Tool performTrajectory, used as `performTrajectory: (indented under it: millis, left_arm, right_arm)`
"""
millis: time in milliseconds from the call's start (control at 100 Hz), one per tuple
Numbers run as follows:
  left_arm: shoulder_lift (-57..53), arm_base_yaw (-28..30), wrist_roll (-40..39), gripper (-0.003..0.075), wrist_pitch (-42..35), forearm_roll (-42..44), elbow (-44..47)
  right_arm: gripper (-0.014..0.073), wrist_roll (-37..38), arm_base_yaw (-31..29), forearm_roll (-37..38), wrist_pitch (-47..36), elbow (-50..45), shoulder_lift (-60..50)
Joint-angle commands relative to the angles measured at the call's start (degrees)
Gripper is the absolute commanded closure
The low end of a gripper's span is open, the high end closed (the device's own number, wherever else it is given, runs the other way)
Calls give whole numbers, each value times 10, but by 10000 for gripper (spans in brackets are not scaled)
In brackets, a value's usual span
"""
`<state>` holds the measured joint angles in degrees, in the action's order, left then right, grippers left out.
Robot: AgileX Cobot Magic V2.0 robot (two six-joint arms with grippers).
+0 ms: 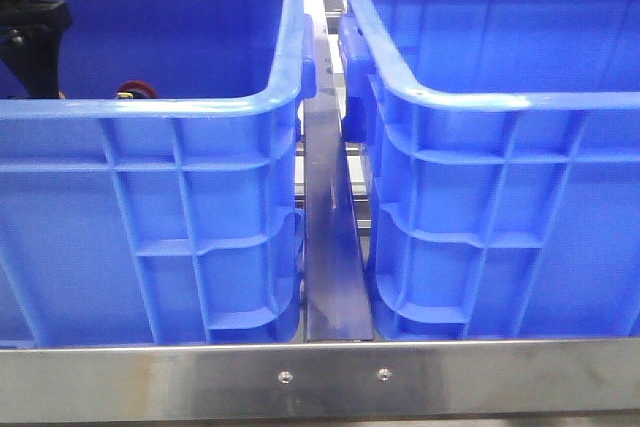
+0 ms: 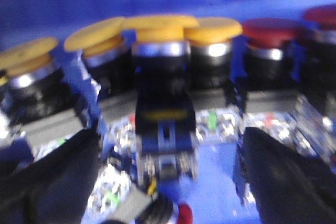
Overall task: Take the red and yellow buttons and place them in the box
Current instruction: 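Lower the left gripper into the button bin and grasp a yellow-capped button, then lift the yellow button with the left gripper toward the gap between bins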
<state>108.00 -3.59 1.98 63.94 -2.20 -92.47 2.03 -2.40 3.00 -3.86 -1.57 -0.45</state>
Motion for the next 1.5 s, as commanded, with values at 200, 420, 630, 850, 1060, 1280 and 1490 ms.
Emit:
performTrajectory:
  millis: [200, 420, 630, 850, 1060, 1280, 1490]
  left_arm:
    - [-12, -4, -6, 194, -33, 8, -22]
    - [-11, -4, -6, 272, -32, 8, -22]
    - [-11, -4, -5, 513, -32, 8, -22]
    - [-16, -4, -4, 694, -33, 8, -22]
    - [-62, -4, 0, 699, -47, -13, -10]
    - [-148, -4, 54, 699, -69, -77, 65]
    - [-216, -4, 129, 699, -81, -139, 117]
  right_arm:
    - [697, -2, -2, 4, -45, -3, -13]
    - [697, -2, -2, 4, -45, -3, -13]
    - [697, -2, -2, 4, -45, -3, -13]
    - [697, -2, -2, 4, -45, -3, -13]
    - [697, -2, -2, 4, -45, -3, -13]
    - [697, -2, -2, 4, -45, -3, -13]
    - [697, -2, -2, 4, -45, -3, -13]
